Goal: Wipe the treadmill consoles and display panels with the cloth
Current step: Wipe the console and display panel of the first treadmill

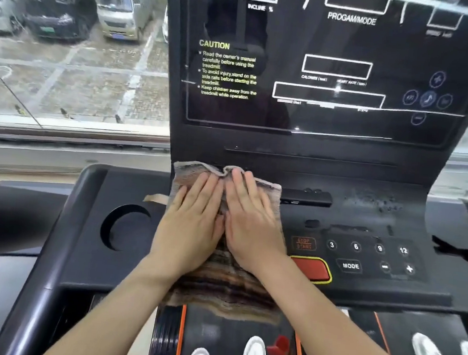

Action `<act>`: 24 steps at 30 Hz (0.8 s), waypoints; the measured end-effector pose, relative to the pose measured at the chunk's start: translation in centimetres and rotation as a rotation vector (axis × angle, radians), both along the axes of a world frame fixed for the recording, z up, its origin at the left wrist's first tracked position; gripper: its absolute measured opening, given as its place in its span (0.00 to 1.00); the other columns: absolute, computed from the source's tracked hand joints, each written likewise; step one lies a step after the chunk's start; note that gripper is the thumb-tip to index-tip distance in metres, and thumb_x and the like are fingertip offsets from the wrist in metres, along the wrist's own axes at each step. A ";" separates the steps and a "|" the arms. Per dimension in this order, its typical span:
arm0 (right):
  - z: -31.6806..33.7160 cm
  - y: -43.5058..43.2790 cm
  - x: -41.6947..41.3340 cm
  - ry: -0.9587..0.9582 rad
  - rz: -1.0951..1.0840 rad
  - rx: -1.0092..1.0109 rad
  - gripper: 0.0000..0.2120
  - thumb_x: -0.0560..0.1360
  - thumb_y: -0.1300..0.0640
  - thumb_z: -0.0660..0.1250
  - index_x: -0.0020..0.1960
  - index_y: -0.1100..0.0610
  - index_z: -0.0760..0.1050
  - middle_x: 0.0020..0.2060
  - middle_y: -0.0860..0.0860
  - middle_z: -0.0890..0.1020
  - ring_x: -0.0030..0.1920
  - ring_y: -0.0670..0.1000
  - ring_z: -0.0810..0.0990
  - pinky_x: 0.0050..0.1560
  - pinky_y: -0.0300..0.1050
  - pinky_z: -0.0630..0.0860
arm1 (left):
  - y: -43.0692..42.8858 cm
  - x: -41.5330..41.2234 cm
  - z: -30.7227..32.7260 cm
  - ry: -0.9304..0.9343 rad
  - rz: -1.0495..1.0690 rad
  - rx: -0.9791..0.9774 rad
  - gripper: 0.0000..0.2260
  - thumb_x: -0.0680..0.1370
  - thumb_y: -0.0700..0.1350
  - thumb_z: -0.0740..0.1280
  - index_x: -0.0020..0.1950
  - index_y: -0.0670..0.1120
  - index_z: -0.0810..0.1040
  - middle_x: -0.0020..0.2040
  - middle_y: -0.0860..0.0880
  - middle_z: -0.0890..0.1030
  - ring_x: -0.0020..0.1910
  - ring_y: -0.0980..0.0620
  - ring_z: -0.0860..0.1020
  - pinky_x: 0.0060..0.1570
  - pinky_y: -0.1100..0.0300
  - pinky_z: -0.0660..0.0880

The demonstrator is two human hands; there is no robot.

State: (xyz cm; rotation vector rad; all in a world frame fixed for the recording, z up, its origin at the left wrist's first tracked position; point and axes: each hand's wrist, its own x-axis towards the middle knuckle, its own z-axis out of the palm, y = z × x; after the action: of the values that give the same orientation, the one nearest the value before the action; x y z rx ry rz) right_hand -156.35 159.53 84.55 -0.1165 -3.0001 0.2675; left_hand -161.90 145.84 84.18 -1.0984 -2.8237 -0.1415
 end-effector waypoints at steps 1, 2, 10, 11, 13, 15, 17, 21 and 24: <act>-0.2 0.1 0.8 -0.030 0.034 -0.009 0.30 0.78 0.53 0.45 0.79 0.57 0.52 0.79 0.51 0.51 0.79 0.51 0.47 0.76 0.51 0.53 | -0.4 0.8 -0.2 -0.013 -0.010 -0.003 0.27 0.80 0.54 0.49 0.77 0.43 0.61 0.76 0.46 0.62 0.76 0.49 0.58 0.73 0.49 0.56; -0.2 0.2 2.0 -0.055 0.071 -0.016 0.30 0.77 0.53 0.44 0.79 0.56 0.52 0.79 0.50 0.52 0.78 0.50 0.47 0.76 0.51 0.53 | -0.7 1.8 -0.3 -0.033 -0.022 -0.002 0.27 0.80 0.54 0.50 0.76 0.43 0.62 0.76 0.46 0.63 0.76 0.49 0.59 0.73 0.50 0.56; -0.3 3.9 6.7 0.006 -0.150 0.018 0.28 0.71 0.56 0.51 0.70 0.56 0.71 0.71 0.50 0.71 0.71 0.54 0.64 0.62 0.59 0.72 | 3.7 5.2 -0.4 -0.061 -0.176 -0.032 0.28 0.80 0.57 0.49 0.75 0.43 0.64 0.76 0.47 0.64 0.76 0.49 0.59 0.72 0.48 0.57; -0.1 3.5 6.8 0.022 -0.196 0.049 0.27 0.71 0.55 0.52 0.67 0.56 0.73 0.69 0.50 0.73 0.67 0.54 0.67 0.58 0.59 0.74 | 3.8 5.1 -0.4 -0.072 -0.182 -0.028 0.28 0.80 0.57 0.49 0.76 0.44 0.64 0.76 0.48 0.64 0.76 0.50 0.58 0.73 0.49 0.56; -0.2 1.8 6.1 0.054 -0.193 0.063 0.26 0.71 0.55 0.52 0.65 0.59 0.75 0.67 0.55 0.76 0.63 0.56 0.71 0.54 0.59 0.77 | 2.4 4.3 -0.5 -0.087 -0.155 -0.025 0.27 0.80 0.59 0.48 0.77 0.48 0.61 0.77 0.51 0.61 0.77 0.54 0.54 0.73 0.51 0.52; -0.3 -0.5 4.0 0.070 -0.106 0.032 0.27 0.72 0.54 0.51 0.67 0.60 0.74 0.67 0.56 0.75 0.64 0.56 0.70 0.56 0.60 0.76 | -0.2 2.9 -0.6 -0.089 -0.063 -0.011 0.28 0.81 0.60 0.46 0.78 0.50 0.58 0.78 0.52 0.57 0.77 0.54 0.51 0.73 0.51 0.50; -0.3 -2.1 1.8 0.113 -0.006 -0.041 0.26 0.74 0.54 0.53 0.69 0.59 0.72 0.69 0.55 0.73 0.67 0.53 0.67 0.60 0.56 0.74 | -2.1 1.6 -0.4 -0.084 0.043 0.013 0.28 0.81 0.60 0.44 0.79 0.50 0.53 0.79 0.52 0.52 0.78 0.54 0.48 0.75 0.51 0.48; -0.7 -1.8 -0.1 0.167 0.067 -0.195 0.26 0.76 0.56 0.59 0.74 0.58 0.67 0.74 0.51 0.67 0.72 0.51 0.65 0.69 0.49 0.65 | -1.8 0.8 0.0 -0.109 0.127 0.061 0.28 0.81 0.57 0.44 0.79 0.47 0.50 0.79 0.50 0.50 0.78 0.52 0.46 0.75 0.48 0.49; -0.9 -1.6 1.8 0.255 0.045 -0.274 0.23 0.72 0.64 0.64 0.66 0.61 0.75 0.66 0.55 0.77 0.68 0.54 0.73 0.72 0.47 0.64 | -1.9 2.0 0.1 -0.154 -0.015 0.103 0.27 0.80 0.56 0.50 0.77 0.46 0.61 0.77 0.50 0.59 0.76 0.51 0.57 0.74 0.54 0.52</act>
State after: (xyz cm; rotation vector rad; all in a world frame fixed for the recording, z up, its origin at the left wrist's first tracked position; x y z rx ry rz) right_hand -154.55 157.96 83.66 -0.0366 -2.7005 0.6459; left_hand -159.95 143.92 84.23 -1.1329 -2.9034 -0.3838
